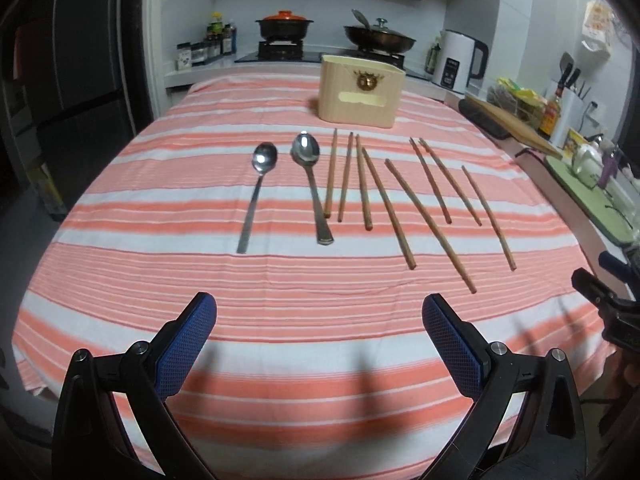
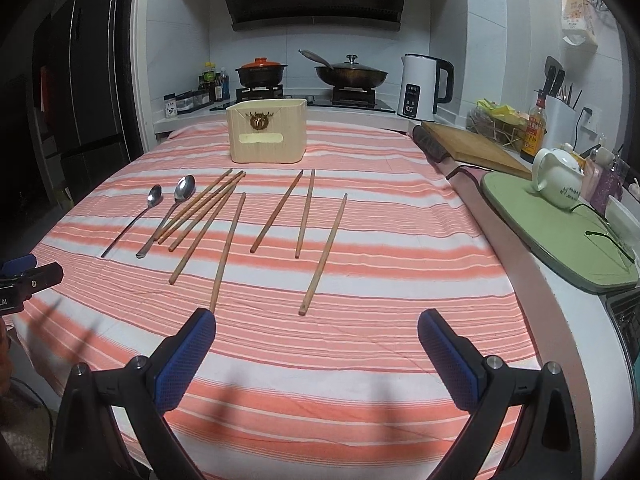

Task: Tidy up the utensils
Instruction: 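Close the left gripper on a wooden chopstick while the right gripper grasps another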

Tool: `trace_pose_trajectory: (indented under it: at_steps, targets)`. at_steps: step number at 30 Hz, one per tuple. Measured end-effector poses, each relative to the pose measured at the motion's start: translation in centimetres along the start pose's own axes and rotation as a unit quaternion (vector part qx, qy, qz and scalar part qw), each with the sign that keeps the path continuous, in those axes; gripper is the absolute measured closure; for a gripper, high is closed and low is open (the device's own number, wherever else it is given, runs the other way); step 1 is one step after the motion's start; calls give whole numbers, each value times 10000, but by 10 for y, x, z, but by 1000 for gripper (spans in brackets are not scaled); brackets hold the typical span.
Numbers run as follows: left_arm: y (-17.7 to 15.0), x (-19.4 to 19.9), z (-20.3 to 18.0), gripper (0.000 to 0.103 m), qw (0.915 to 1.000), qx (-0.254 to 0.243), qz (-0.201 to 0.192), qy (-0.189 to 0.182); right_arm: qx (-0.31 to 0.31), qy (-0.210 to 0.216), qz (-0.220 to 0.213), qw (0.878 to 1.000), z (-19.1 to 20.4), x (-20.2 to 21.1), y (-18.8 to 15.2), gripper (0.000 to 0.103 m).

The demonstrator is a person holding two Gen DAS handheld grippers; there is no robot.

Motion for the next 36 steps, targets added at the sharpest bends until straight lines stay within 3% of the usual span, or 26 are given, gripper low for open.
trace_pose_trajectory:
  at_steps: [8, 12, 16, 24, 27, 28, 30, 32, 33, 36]
  targets:
    - [15, -48, -33, 6, 9991, -146, 202, -355, 34, 104, 371, 9993, -8, -34, 2, 1]
    - [20, -70, -47, 13, 9984, -340, 350, -275, -11, 256, 635, 9977, -7, -55, 1, 18]
    - [21, -86, -50, 17, 9980, -365, 489, -191, -20, 339, 811, 9961, -6, -71, -1, 23]
    - [24, -101, -58, 26, 9967, -495, 644, -83, -7, 400, 1111, 9930, -3, -96, -3, 45]
    - [26, -101, -59, 36, 9968, -503, 616, -83, 150, 277, 1064, 9938, 2, -102, -3, 54]
    - [27, -101, -60, 44, 9968, -523, 593, -103, 170, 221, 1014, 9945, 2, -102, -3, 58]
    - [29, -100, -66, 66, 9966, -617, 528, -114, 95, 178, 970, 9951, -1, -102, -1, 74]
    - [30, -100, -74, 97, 9959, -750, 477, -156, 63, 127, 935, 9955, -5, -103, 0, 83]
    - [30, -100, -78, 97, 9954, -827, 468, -107, 32, 87, 920, 9957, -7, -103, 0, 92]
    - [33, -102, -82, 99, 9947, -909, 468, -105, -94, 78, 938, 9955, -14, -106, 4, 96]
Point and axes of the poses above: each gripper's, at about its wrist camera, not at the fingertips, and x roughly against the way its jaws point, z to its left, y to its top, the point moved 1 cm from there along -x, roughly the way its jaws point, and after that the axes turned 14 degrees about -x, right-handed, at the moved point
